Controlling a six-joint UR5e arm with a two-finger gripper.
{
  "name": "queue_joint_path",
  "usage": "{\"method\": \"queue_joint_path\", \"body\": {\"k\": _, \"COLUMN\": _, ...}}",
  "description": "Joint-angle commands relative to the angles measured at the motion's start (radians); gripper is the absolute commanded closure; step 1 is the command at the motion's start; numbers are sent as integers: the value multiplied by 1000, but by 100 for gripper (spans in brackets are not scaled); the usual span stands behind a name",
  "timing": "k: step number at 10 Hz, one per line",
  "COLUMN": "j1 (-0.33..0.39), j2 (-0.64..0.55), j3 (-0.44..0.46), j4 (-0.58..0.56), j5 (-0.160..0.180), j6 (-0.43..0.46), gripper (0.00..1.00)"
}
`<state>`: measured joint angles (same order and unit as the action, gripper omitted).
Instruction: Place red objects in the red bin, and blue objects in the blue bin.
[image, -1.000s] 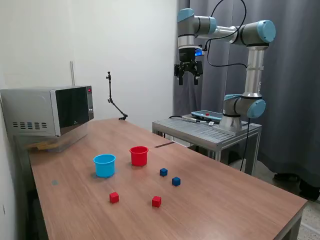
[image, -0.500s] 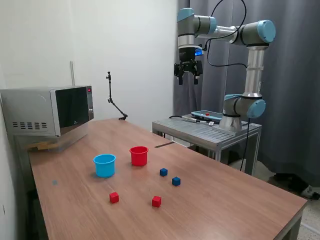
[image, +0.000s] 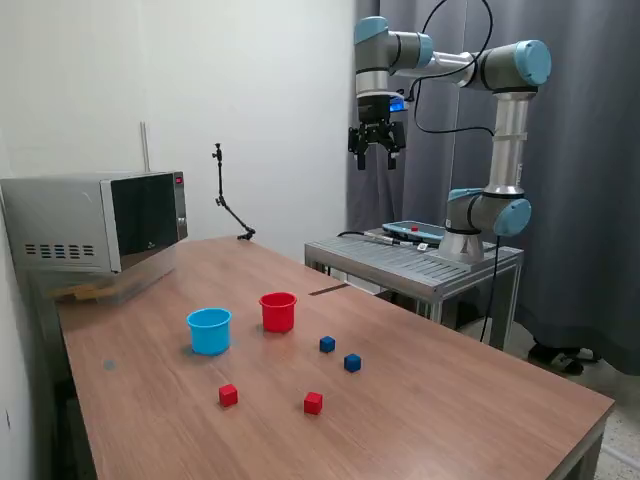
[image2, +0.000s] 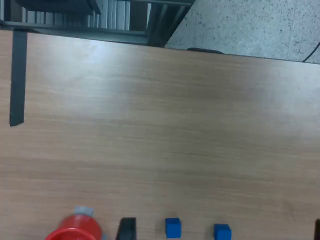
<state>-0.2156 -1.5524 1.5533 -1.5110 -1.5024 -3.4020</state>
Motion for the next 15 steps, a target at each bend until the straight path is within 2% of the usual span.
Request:
{"method": "queue_joint_path", "body": {"k": 1, "j1": -1, "j2": 3, "j3": -7, "j4": 0, "j5": 1, "j6": 1, "gripper": 0}}
{"method": "queue_joint_path", "body": {"k": 4, "j1": -1, "j2": 26, "j3": -33, "j4": 0, "j5": 2, "j6": 1, "gripper": 0}}
{"method": "queue_joint_path", "body": {"k": 7, "j1": 1, "j2": 113, "j3": -61, "j4": -23, "j5": 4, "j6": 3, "gripper": 0}}
{"method": "queue_joint_path", "body": {"k": 8, "j1": 8, "j2": 158, "j3": -62, "j4": -70, "j5": 11, "j6": 3, "gripper": 0}}
{"method": "queue_joint_path", "body": {"k": 10, "j1": 15, "j2": 243, "j3": -82, "j4": -162, "j5": 74, "j6": 1, "gripper": 0}}
{"method": "queue_joint_path", "body": {"k": 11, "j1": 36, "j2": 308, "j3": -94, "j4": -217, "j5": 76, "j6": 3, "gripper": 0}}
{"method": "queue_joint_path", "body": {"k": 12, "j1": 68, "j2": 372, "j3": -94, "j4": -289, "j5": 68, "j6": 47, "gripper": 0}}
{"method": "queue_joint_path", "body": {"k": 13, "j1": 80, "j2": 403, "j3": -78, "j4": -372, "j5": 62, "j6": 131, "gripper": 0}}
{"method": "queue_joint_path", "body": {"k": 14, "j1": 82, "j2": 420, "j3": -70, "j4": -409, "j5": 61, "j6": 191, "gripper": 0}}
{"method": "queue_joint_path", "body": {"k": 15, "j1": 103, "j2": 442, "j3": -65, "j4": -416, "j5": 64, "j6": 197, "gripper": 0}}
